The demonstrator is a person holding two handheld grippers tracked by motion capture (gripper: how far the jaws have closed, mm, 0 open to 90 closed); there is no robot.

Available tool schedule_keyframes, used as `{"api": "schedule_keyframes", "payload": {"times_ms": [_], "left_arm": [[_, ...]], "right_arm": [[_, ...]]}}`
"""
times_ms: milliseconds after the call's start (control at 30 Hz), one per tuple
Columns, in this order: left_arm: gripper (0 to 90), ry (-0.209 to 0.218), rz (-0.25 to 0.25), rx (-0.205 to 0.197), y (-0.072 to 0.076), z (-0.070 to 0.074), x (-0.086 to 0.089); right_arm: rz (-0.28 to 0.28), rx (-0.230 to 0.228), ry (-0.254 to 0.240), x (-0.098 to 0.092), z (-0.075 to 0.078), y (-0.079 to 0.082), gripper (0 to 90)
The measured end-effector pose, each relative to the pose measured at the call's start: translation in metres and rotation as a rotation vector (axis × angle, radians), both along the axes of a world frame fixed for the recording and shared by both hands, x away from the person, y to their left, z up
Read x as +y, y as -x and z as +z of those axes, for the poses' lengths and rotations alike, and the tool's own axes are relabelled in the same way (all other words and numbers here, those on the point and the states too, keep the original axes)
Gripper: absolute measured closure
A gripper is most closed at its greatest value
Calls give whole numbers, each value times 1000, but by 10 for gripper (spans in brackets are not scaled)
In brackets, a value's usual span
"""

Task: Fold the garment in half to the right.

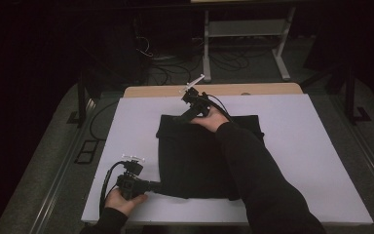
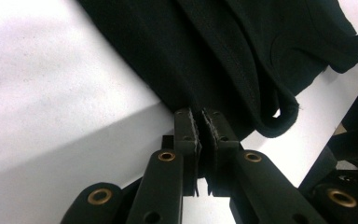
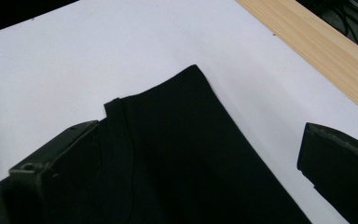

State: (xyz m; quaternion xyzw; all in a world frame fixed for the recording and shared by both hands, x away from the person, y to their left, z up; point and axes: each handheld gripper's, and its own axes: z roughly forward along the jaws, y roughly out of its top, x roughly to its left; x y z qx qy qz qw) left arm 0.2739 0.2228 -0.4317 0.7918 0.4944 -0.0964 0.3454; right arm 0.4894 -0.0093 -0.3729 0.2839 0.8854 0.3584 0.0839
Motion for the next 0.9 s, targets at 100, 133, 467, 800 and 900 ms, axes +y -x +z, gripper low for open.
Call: {"api": "schedule_keyframes", "payload": {"times_ms": [100,133,467,800,900], "left_arm": [[833,5,1,-2,0,0,0],[833,6,3,-1,0,0,0],[831,14,3,5,0,-1,0],[830,17,-1,-1,0,0,1],[830,19,-1,-1,0,0,1]], "right_arm": [[3,3,-1,7,-2,-3,0],[3,6,0,9,-4,-4,0],[17,16,12,29,-14,-10,0],[12,23,18,43,-19,-22,16],[3,27,16,47,-21,-27,16]]}}
